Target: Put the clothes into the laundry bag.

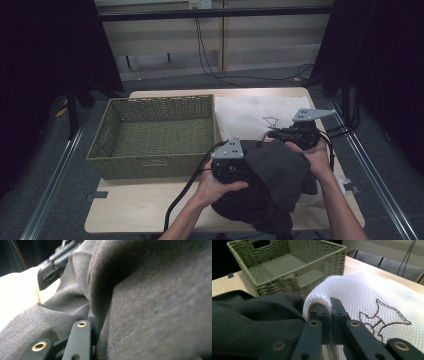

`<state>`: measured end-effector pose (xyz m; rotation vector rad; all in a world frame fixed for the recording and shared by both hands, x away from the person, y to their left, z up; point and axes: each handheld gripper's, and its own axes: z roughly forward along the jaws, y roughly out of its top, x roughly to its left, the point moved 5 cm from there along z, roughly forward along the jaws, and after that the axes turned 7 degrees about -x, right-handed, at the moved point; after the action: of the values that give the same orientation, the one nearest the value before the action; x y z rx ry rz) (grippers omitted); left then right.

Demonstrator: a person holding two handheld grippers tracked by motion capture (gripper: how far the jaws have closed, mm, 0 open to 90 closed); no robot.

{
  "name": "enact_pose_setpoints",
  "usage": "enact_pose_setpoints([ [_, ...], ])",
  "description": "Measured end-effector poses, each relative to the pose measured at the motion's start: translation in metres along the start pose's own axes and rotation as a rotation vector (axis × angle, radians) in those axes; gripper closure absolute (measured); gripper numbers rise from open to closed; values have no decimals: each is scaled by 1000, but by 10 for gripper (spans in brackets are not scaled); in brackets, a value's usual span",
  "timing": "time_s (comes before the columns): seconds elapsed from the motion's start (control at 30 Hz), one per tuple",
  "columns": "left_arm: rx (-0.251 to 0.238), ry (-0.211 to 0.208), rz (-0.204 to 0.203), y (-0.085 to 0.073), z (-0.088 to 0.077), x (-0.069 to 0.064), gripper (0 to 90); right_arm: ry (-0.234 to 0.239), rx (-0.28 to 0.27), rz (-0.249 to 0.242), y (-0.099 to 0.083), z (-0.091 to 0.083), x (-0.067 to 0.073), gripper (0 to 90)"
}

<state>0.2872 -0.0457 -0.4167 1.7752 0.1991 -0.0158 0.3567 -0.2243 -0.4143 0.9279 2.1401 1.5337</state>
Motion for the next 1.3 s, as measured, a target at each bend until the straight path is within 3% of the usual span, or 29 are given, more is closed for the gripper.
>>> enact_pose_setpoints([
  [0.1, 27, 22, -24, -9, 4, 5, 654, 1, 19, -8, -2, 3, 2, 875],
  [0.17, 52, 29, -16, -13, 6, 5, 655, 2, 20, -7, -2, 3, 2, 875],
  [0.2, 89, 40, -16, -23, 10, 9, 654, 6, 24, -7, -2, 4, 3, 875],
  [0.23, 89, 40, -16, -23, 10, 9, 654, 6, 24, -7, -2, 4, 3, 875],
  [0.27, 98, 34, -51, -35, 14, 12, 654, 9, 22, -6, -2, 4, 4, 875],
  [0.3, 98, 34, -51, -35, 14, 12, 654, 9, 22, -6, -2, 4, 4, 875],
  [0.37, 131, 68, -58, -54, 19, 16, 654, 19, 29, -7, -2, 4, 5, 875],
  [0.43, 137, 68, -63, -60, 21, 15, 654, 15, 32, -10, -2, 5, 6, 875],
  [0.47, 159, 74, -68, -71, 24, 15, 654, 27, 34, -9, -2, 6, 8, 875],
  [0.57, 163, 87, -110, -86, 28, 17, 656, 31, 33, -12, -1, 6, 10, 875],
  [0.7, 210, 86, -76, -94, 31, 15, 658, 22, 24, -20, 2, 5, 13, 875],
  [0.77, 241, 102, -25, -93, 33, 11, 658, 29, 16, -19, 4, 5, 14, 875],
  [0.8, 242, 109, -25, -93, 33, 11, 656, 25, 15, -21, 4, 5, 15, 875],
  [0.87, 216, 95, -73, -93, 32, 13, 645, 28, 17, -22, 4, 6, 16, 875],
  [0.9, 216, 95, -73, -93, 32, 13, 630, 25, 17, -25, 4, 6, 16, 875],
  [0.93, 172, 65, -104, -90, 27, 13, 598, 23, 18, -24, 4, 6, 16, 875],
  [1.0, 146, 47, -106, -88, 23, 11, 566, 21, 18, -25, 3, 6, 15, 875],
  [1.07, 130, 37, -105, -85, 14, 9, 453, 17, 13, -14, 3, 6, 12, 874],
  [1.13, 88, 22, -129, -82, 7, 5, 364, 8, 8, -6, 1, 5, 8, 875],
  [1.3, 76, 12, -106, -78, -7, 0, 305, -7, 5, 6, -1, 3, 4, 875],
])
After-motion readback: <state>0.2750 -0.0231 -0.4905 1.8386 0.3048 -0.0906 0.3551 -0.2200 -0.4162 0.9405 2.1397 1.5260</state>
